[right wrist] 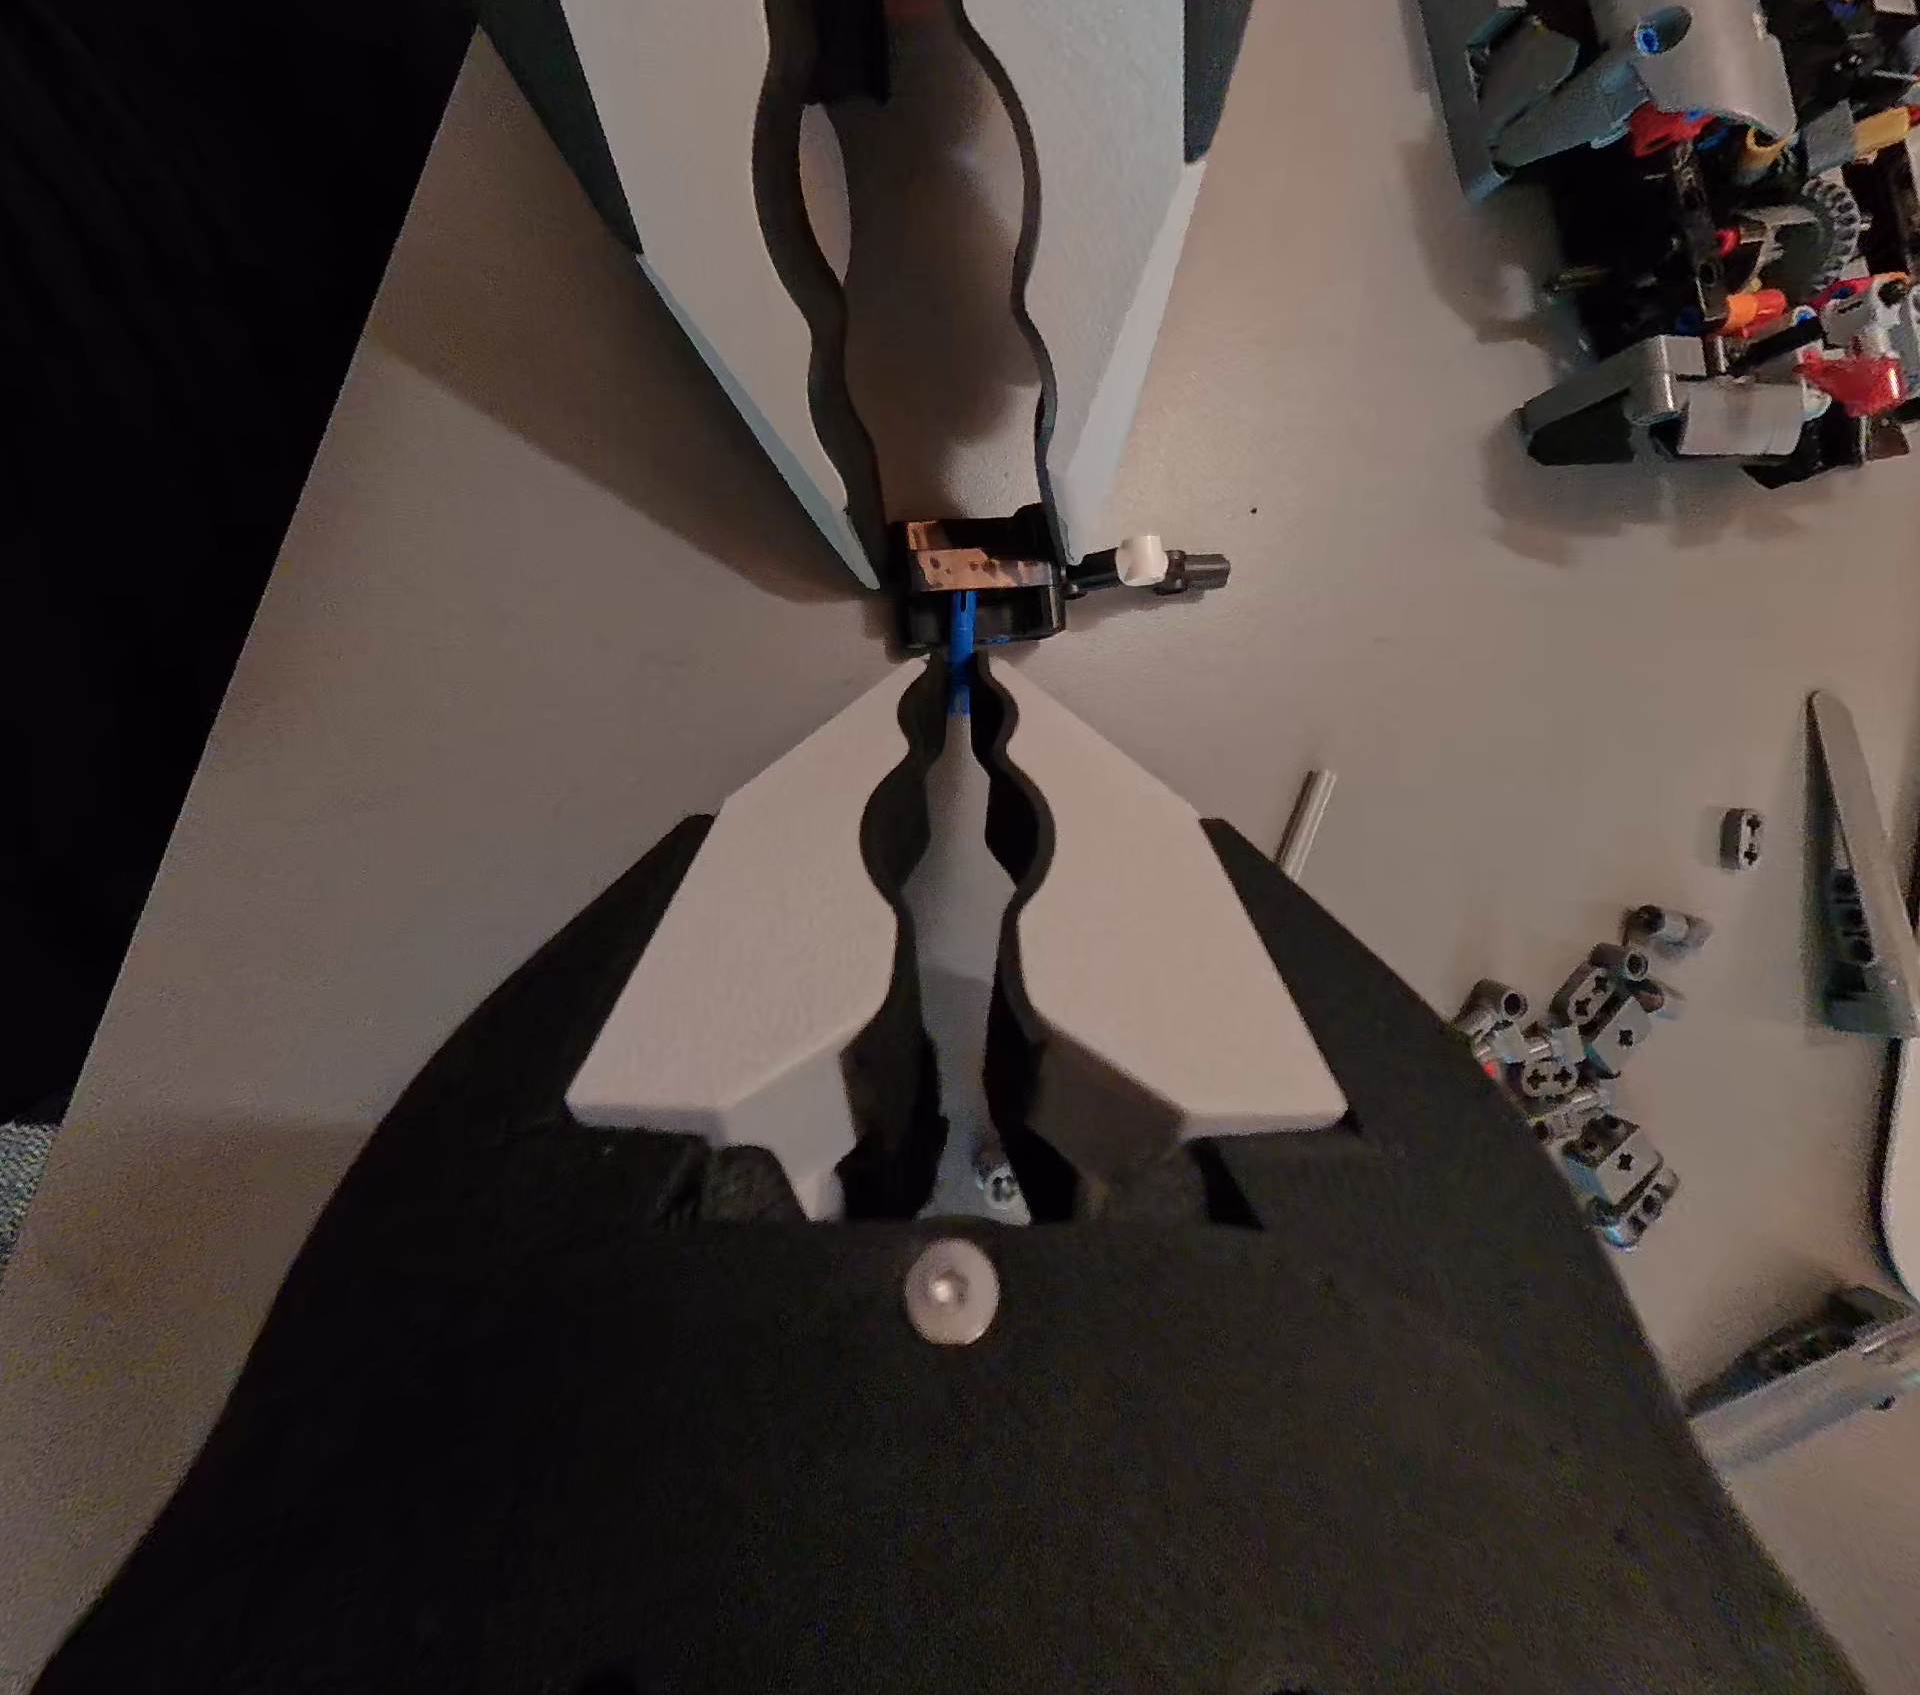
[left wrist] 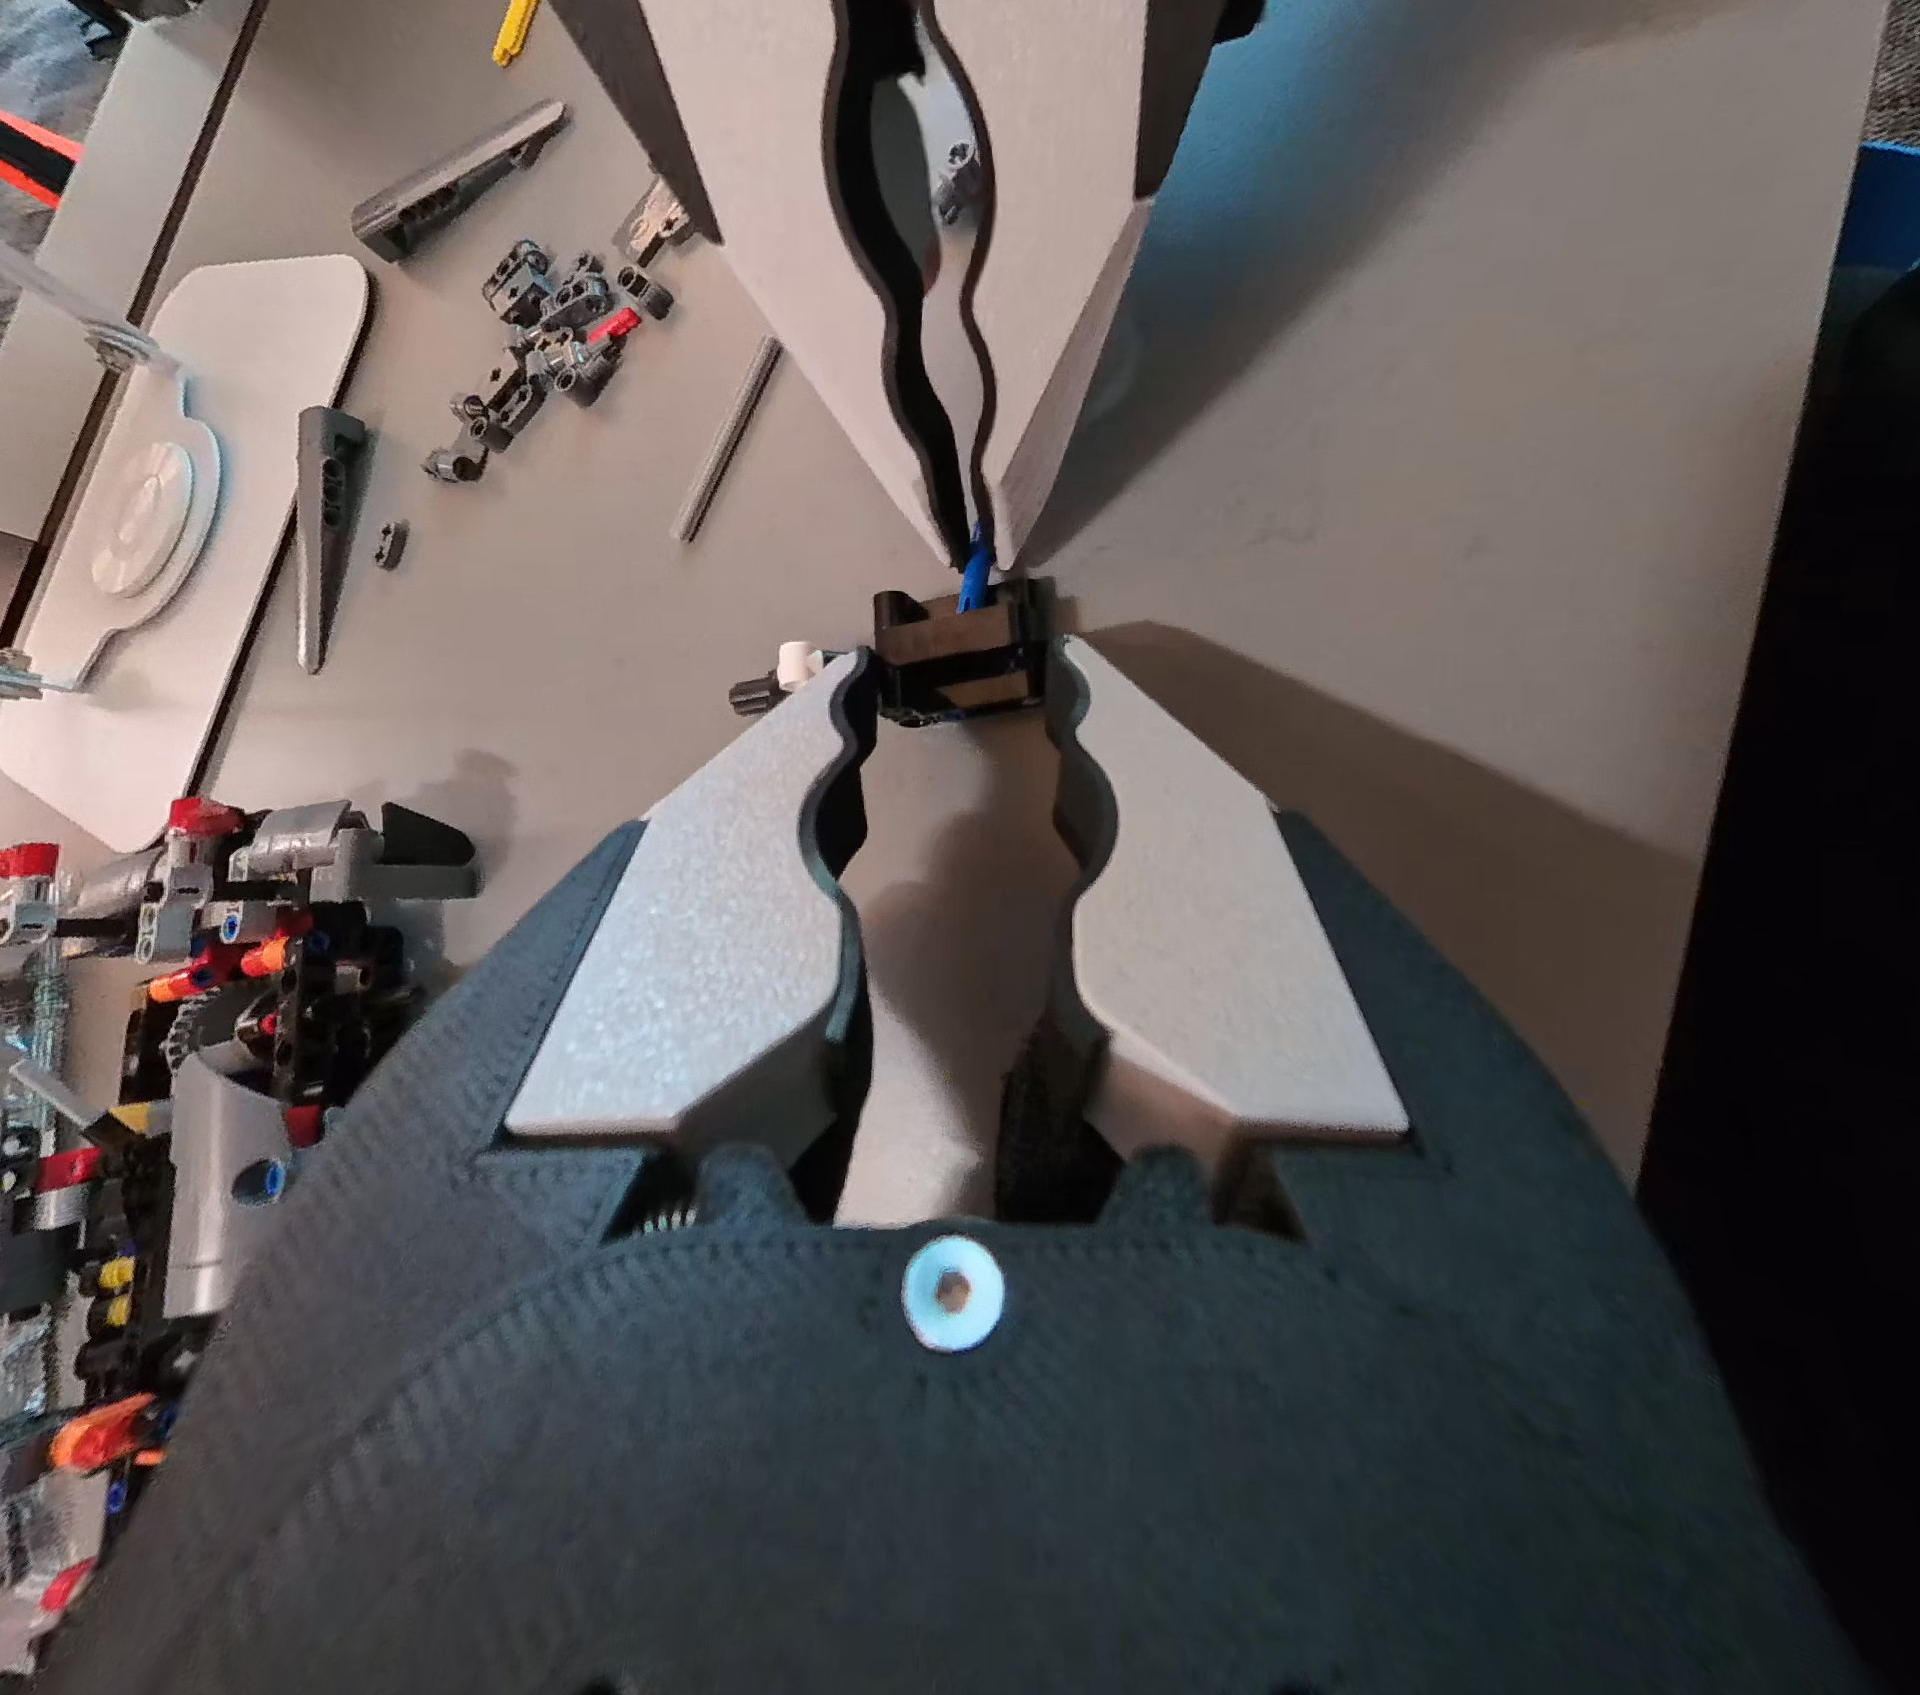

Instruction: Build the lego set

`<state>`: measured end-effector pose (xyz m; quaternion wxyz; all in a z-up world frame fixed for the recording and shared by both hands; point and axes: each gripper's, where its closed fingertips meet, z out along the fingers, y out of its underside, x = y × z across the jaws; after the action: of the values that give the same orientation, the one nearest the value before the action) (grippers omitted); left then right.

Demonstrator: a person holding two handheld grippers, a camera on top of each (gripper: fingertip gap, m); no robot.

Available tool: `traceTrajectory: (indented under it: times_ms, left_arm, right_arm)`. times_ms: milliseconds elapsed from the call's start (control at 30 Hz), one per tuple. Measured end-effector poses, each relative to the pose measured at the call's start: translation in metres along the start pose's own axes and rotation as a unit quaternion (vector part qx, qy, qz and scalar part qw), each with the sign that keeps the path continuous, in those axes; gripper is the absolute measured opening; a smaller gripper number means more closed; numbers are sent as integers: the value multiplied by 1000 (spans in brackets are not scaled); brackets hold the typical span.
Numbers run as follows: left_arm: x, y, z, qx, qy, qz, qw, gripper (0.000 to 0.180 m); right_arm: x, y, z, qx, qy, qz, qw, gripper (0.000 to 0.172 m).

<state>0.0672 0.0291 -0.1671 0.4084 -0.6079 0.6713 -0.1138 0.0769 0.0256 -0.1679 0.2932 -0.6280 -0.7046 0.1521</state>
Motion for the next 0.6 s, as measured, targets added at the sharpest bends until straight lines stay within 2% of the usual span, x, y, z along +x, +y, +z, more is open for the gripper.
traceTrajectory:
  times_ms: [367, 600]
  left_arm:
    - [0, 0, 0, -12, 10, 8, 1000, 30]
    - [1, -1, 1, -16, 9, 13, 1000, 30]
  right_arm:
    - [2, -1, 1, -21, 10, -24, 999, 0]
    - [1, 0, -1, -19, 13, -3, 1000, 1]
